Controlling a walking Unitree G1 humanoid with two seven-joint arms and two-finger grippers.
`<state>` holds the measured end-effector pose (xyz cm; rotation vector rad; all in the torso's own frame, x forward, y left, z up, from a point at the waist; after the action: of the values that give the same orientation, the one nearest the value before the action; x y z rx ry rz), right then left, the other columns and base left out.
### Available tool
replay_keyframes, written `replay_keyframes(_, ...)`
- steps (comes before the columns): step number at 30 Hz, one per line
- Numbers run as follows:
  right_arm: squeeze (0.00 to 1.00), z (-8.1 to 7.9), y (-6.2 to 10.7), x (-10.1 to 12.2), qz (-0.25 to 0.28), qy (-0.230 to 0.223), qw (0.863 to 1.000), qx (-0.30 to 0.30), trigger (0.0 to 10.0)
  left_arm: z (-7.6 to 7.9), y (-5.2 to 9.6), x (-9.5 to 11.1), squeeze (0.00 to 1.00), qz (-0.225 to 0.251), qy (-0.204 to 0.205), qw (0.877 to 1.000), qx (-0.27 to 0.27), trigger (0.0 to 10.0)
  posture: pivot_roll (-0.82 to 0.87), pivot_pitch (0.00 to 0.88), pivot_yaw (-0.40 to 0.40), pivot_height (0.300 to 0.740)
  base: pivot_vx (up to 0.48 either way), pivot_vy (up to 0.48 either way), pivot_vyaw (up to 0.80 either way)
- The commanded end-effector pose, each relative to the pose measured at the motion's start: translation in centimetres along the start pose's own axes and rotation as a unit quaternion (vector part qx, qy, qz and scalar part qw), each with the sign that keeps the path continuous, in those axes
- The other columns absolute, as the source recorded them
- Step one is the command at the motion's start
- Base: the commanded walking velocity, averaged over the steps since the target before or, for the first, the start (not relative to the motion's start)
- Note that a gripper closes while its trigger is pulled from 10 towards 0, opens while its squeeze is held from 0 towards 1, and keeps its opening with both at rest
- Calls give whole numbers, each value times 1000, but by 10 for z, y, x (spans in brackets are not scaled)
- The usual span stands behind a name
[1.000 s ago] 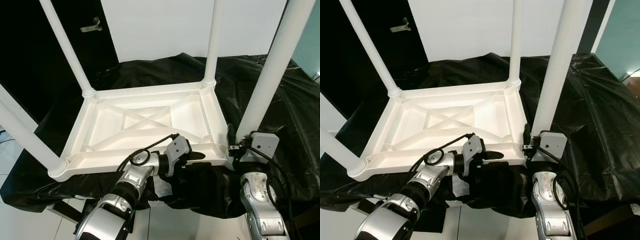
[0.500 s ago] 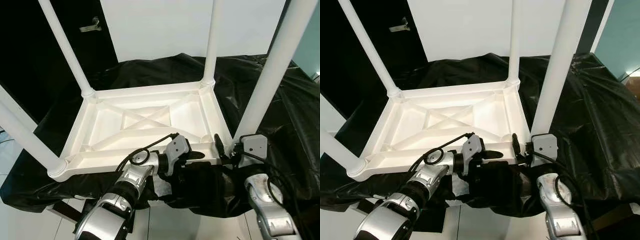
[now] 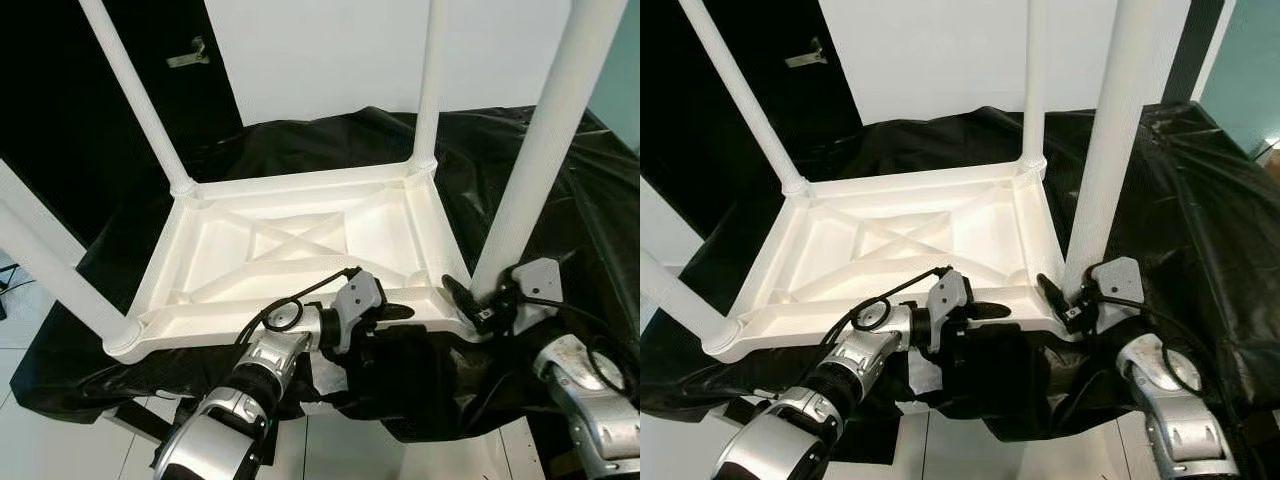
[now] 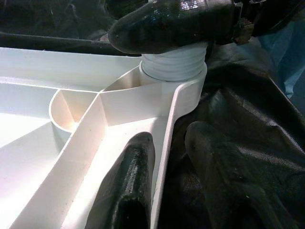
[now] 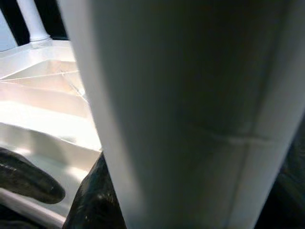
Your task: Building children table
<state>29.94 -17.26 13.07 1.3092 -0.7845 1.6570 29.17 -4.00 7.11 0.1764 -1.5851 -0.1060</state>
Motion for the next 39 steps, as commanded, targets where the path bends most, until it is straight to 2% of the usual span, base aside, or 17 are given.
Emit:
replay_keyframes(1,0,-20,0,-8,-23,11,998,52,0,30,1,-39,0,-63,48,995,-64,10000,-169,0,85,740,0,0,0)
replay_keyframes(3,0,-31,2,-20,-44,-3,996,72,0,30,2,-39,0,-63,49,995,-63,10000,-165,0,84,740,0,0,0)
replay_keyframes(5,0,-31,2,-20,-44,-3,996,72,0,30,2,-39,0,-63,49,995,-63,10000,-165,0,84,740,0,0,0)
replay_keyframes(6,0,-36,1,-24,-46,-28,997,59,0,30,2,-39,0,-63,50,995,-63,10000,-166,0,85,740,0,0,0)
replay_keyframes(7,0,-31,-5,-34,-54,-54,997,-9,0,30,2,-40,0,-63,50,995,-63,10000,-162,0,82,740,0,0,0)
replay_keyframes(8,0,-31,-5,-34,-54,-54,997,-9,0,30,2,-40,0,-63,50,995,-63,10000,-162,0,82,740,0,0,0)
replay_keyframes(9,0,-26,-7,-42,-61,-78,992,-84,0,30,2,-40,0,-63,50,995,-63,10000,-162,0,81,740,0,0,0)
replay_keyframes(10,0,-26,-7,-42,-61,-78,992,-84,0,30,2,-40,0,-63,50,995,-63,10000,-162,0,81,740,0,0,0)
replay_keyframes(12,0,-30,-9,-47,-56,-101,978,-174,0,31,1,-39,0,-61,50,995,-63,10000,-156,0,82,740,0,0,0)
replay_keyframes(16,0,-37,-14,-39,-40,-96,976,-193,0,31,0,-39,0,-60,50,995,-63,10000,-159,0,83,740,0,0,0)
replay_keyframes(18,0,-34,-15,-37,-39,-90,973,-207,0,31,0,-39,0,-60,50,995,-64,10000,-159,0,83,740,0,0,0)
replay_keyframes(23,0,-11,-11,-39,-47,-81,961,-261,0,31,0,-38,0,-61,48,995,-65,10000,-153,0,80,740,0,0,0)
replay_keyframes(34,0,-6,-11,-36,-45,-69,955,-284,0,30,1,-38,0,-61,49,995,-62,10000,-152,0,81,740,0,0,0)
replay_keyframes(35,0,-12,-13,-39,-51,-80,957,-274,4392,30,1,-38,0,-61,49,995,-62,10000,-153,0,81,740,0,0,0)
replay_keyframes(36,0,-12,-13,-39,-51,-80,957,-274,4392,30,1,-38,0,-61,49,995,-62,10000,-153,0,81,740,0,0,0)
replay_keyframes(37,1000,-20,-17,-37,-44,-86,962,-255,10000,30,0,-38,0,-61,49,995,-62,10000,-153,0,80,740,0,0,0)
replay_keyframes(39,1000,-20,-17,-37,-44,-86,962,-255,10000,30,0,-38,0,-61,49,995,-62,10000,-153,0,80,740,0,0,0)
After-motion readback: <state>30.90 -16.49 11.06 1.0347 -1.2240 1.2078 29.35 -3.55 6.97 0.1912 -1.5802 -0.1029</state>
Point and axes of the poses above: a point about 5 cm out from each wrist's last joint towards the gripper, its own y axis pointing back from the gripper into the wrist, its own x axis along the axis of the wrist's last joint, z = x × y, the point moved 6 cm from there along -y, pointing out of the wrist towards the gripper
